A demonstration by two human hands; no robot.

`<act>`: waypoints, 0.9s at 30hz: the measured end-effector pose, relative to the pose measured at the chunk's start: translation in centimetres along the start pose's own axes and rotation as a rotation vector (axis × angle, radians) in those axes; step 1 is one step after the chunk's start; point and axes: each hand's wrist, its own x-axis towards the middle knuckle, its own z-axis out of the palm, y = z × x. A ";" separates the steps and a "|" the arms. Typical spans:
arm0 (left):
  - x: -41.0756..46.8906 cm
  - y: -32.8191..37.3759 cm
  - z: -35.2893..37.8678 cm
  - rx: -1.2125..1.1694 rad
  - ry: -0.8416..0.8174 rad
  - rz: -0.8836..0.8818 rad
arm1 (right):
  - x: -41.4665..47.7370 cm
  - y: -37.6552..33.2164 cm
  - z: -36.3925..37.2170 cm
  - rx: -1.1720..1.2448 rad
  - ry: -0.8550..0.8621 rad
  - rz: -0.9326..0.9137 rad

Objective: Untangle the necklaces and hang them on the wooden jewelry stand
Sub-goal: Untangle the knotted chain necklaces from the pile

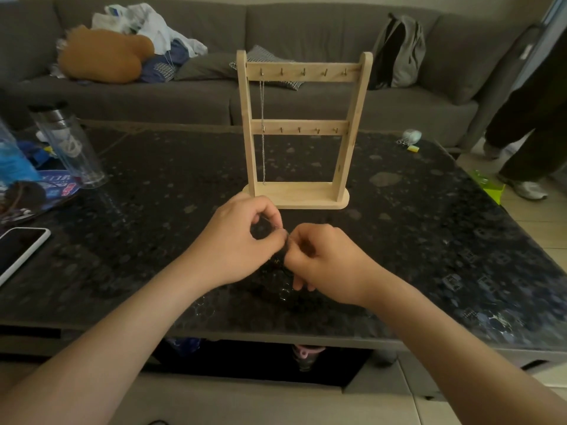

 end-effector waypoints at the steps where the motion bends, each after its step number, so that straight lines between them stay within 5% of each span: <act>1: -0.2 0.2 0.2 0.047 -0.001 0.020 | 0.0 -0.1 0.0 0.007 0.001 -0.001; 4: -0.5 0.3 0.9 0.210 0.045 0.070 | 0.0 -0.1 0.0 0.185 0.060 -0.031; 8: -0.2 0.3 0.8 0.063 0.049 -0.070 | -0.1 0.3 0.2 0.505 0.208 -0.059; 14: 0.2 0.5 0.9 -0.252 -0.084 -0.275 | -0.4 0.0 0.3 0.867 0.010 0.043; 21: -0.1 0.3 1.5 -0.508 0.024 -0.270 | -0.2 0.0 0.2 0.637 0.075 0.107; 27: 0.2 -0.5 1.4 -0.717 0.000 -0.387 | -0.1 0.4 0.7 0.461 0.249 -0.022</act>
